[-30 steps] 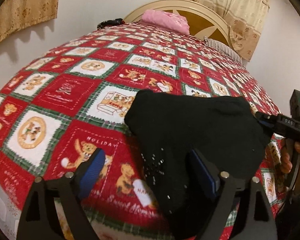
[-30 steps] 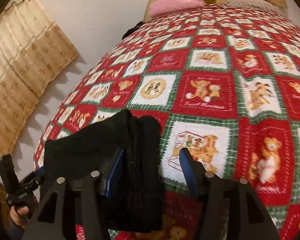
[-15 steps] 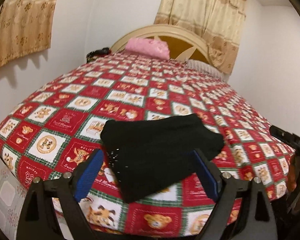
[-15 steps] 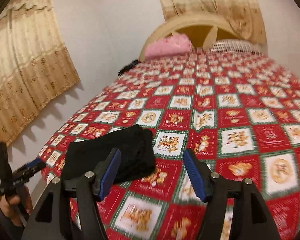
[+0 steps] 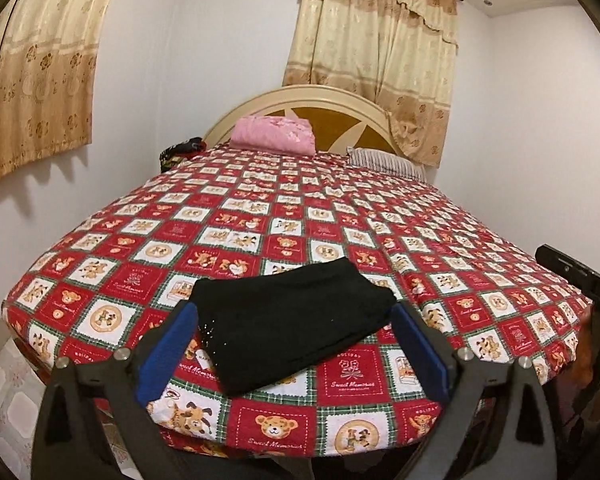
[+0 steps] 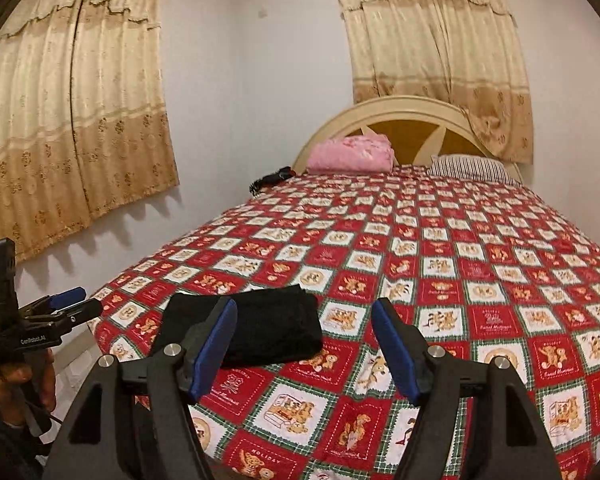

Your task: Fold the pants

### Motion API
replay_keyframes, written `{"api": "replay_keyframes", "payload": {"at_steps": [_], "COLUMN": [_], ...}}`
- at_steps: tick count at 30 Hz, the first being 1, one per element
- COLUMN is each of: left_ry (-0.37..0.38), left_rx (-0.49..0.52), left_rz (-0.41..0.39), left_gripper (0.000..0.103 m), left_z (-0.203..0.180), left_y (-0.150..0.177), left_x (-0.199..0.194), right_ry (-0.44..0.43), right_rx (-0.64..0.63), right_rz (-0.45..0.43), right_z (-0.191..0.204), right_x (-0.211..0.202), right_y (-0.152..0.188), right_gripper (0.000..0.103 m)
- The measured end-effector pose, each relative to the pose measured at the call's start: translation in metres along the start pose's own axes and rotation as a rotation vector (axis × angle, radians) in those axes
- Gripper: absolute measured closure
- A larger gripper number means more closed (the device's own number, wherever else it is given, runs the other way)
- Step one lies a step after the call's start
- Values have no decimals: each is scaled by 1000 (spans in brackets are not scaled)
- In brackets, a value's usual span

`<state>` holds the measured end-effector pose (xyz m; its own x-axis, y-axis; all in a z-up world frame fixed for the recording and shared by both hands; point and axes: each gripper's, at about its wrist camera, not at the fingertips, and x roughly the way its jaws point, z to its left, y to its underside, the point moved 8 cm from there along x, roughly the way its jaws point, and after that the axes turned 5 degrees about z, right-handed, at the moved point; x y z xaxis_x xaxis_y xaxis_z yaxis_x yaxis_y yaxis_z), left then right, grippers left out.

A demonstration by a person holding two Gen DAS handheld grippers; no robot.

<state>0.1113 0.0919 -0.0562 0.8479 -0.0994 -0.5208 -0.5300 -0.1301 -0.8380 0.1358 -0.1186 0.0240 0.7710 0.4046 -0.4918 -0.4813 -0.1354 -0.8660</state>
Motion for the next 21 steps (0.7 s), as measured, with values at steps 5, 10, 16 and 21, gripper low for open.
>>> {"api": "replay_keyframes", "payload": {"at_steps": [5,10,16,21], "left_ry": [-9,-12,-16,-15], "left_rx": [10,13,16,18], "left_rz": [-17,-16,-14,-17], "left_gripper": [3,3,3,3], "left_z": [-3,-3,-3,-3], "left_y": [-1,-1,-2,-2], "left_x": [-8,-10,-11,-12], "right_ry": [-4,-8,-13,-15], "right_rx": [-10,-13,-18,-22], "right_rz": [-16,-23,-20,-20], "right_z": [3,6,8,11], "right_x": [-9,-15,-17,-16], "right_y": [-4,-7,-7,-7], "right_gripper": [32,32,32,32]}}
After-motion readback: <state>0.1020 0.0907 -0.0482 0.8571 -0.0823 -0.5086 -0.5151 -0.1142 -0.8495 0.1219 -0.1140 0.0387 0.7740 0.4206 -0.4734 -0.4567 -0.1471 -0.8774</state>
